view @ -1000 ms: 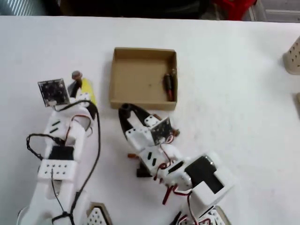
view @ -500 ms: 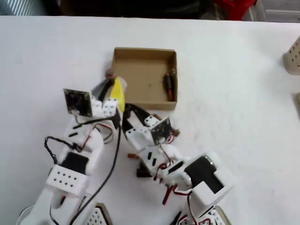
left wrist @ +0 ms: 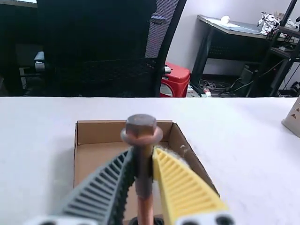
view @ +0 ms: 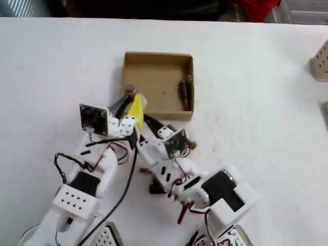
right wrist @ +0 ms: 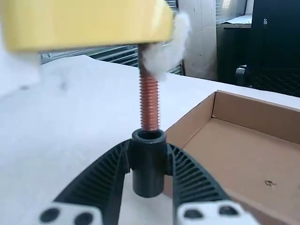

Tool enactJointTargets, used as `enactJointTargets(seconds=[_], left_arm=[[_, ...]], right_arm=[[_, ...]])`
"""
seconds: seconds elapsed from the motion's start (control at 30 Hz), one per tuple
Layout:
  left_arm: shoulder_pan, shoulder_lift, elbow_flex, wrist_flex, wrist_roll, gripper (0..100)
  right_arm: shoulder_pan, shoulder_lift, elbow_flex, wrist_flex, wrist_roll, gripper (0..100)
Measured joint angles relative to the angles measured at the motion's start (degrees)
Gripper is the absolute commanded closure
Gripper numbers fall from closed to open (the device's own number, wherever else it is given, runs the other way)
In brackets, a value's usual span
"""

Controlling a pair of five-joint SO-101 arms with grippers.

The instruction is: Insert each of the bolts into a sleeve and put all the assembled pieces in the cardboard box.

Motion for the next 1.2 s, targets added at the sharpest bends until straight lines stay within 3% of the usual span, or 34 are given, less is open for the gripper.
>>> enactJointTargets(seconds=[0.57,0.77,1.2], left_arm=[[-0.79,6.77,0.09,-3.78,0.00,98],[-0.79,6.86,0.00,1.85,0.00,98],[-0.44,6.86,0.00,6.24,0.00,98]], right_arm=[[-0.88,0.09,0.00,0.62,0.00,98.1],[-1.05,0.09,0.00,2.02,0.00,98.1],[0.09,0.09,0.00,2.02,0.00,98.1]])
